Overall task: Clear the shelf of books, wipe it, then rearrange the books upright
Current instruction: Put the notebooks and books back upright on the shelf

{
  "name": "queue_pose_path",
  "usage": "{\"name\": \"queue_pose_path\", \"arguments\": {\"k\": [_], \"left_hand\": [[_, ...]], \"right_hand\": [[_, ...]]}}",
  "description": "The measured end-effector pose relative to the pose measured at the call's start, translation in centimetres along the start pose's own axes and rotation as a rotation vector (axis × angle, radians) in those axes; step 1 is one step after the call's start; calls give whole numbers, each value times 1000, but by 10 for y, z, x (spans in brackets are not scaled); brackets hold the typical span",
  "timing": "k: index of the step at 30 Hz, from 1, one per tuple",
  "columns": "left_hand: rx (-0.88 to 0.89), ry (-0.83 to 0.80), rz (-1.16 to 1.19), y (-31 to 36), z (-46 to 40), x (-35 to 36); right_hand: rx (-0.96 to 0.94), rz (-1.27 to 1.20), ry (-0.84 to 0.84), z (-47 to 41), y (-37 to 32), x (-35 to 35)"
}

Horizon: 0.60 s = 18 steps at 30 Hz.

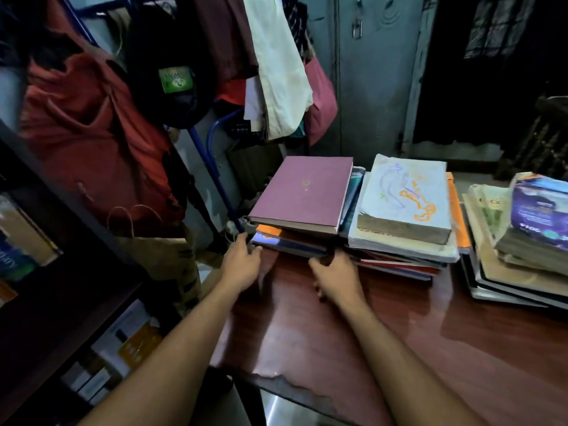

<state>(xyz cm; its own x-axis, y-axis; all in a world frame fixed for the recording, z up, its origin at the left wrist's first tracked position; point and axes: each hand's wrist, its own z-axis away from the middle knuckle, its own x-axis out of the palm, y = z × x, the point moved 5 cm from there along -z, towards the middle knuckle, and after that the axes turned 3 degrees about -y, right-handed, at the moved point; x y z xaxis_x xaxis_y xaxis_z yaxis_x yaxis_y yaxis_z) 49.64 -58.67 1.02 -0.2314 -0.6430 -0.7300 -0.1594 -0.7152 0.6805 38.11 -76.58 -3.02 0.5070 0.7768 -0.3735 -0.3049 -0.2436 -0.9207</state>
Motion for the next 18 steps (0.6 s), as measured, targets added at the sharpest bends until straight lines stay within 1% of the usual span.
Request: {"name": "queue_pose_path", "arguments": {"k": [3,4,7,10,12,14,18], "left_hand": [[8,16,-35,8,-28,8],[10,26,-57,8,-36,11],[-32,56,-100,7,-55,15],[-68,65,-67,4,-65,16],[-109,70,23,-2,-68,14],[-125,59,97,-7,-70,13],[-136,32,132,-13,-66,9]], "right_hand": [[6,114,-113,-5,-6,-6],[8,94,-148,-3,-8,-5],[69,-146,-238,3,-10,4],[167,-363,-270,2,-11,10],[206,-416,-270,1,-9,12],[214,-415,-236,-1,-3,13],[178,-354,-122,-2,2,6]]}}
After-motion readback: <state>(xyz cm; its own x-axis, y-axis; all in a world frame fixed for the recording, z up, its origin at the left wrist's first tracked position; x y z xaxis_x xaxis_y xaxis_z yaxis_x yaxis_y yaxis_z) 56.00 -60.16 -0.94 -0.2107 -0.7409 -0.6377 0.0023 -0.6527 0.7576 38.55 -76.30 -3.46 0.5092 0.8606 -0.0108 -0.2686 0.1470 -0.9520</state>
